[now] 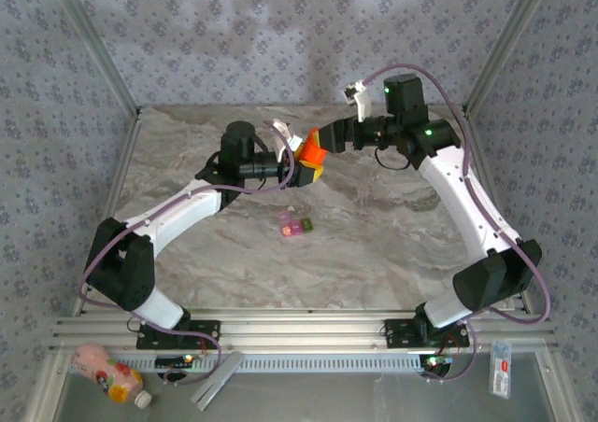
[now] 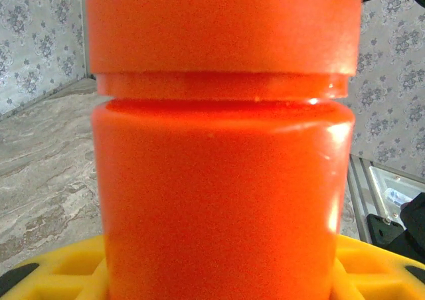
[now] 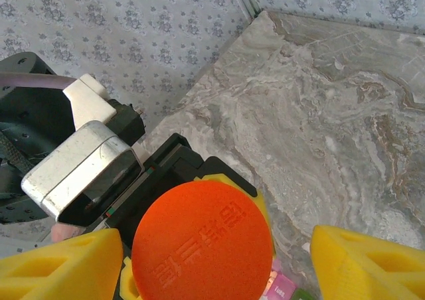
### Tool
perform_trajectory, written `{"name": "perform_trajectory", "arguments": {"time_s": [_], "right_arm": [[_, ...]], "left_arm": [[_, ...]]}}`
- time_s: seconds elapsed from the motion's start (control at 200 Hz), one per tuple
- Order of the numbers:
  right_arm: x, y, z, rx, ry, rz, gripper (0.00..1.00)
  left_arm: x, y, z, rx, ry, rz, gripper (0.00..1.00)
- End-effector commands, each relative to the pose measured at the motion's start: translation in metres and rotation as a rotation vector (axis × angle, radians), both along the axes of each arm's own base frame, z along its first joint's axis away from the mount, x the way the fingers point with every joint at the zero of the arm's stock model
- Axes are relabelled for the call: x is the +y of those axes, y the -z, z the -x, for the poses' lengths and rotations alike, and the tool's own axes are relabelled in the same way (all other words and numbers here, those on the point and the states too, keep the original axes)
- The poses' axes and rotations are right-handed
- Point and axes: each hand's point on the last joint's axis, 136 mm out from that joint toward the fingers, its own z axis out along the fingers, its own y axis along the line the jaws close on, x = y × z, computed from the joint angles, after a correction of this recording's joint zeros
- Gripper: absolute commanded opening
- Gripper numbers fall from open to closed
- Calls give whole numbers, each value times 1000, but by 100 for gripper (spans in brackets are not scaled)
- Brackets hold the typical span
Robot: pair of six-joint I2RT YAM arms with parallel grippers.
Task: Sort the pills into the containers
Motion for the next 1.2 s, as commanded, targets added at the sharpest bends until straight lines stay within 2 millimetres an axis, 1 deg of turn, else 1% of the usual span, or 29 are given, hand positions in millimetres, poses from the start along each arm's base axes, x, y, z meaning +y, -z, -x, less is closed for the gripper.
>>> {"name": "perform_trajectory", "arguments": {"time_s": [0.0, 0.135, 0.325, 0.54, 0.785, 0.904, 0.959, 0.979, 1.194], "right_arm": [[5, -11, 3, -18, -33, -18, 74], [6, -10, 5, -13, -41, -20, 73], [8, -7, 6, -4, -46, -17, 68], [10, -3, 7, 9, -56, -14, 64], [11, 5, 9, 26, -42, 1, 51], [12, 11, 9, 43, -9, 8, 47], [13, 19, 10, 62, 15, 24, 46], [14, 17, 9, 46, 24, 17, 46], [25, 49, 2, 108, 201, 30, 45]], "left_arm": [[-1, -24, 5, -54, 29, 35, 0], [-2, -24, 5, -55, 30, 36, 0], [-2, -24, 4, -56, 30, 36, 0], [-3, -25, 4, -57, 28, 37, 0], [-3, -25, 2, -59, 19, 36, 0], [-3, -25, -2, -62, -9, 32, 0], [-2, -25, -5, -66, -31, 31, 0], [-1, -25, -6, -69, -40, 31, 0], [0, -28, -14, -93, -112, 44, 0]]}}
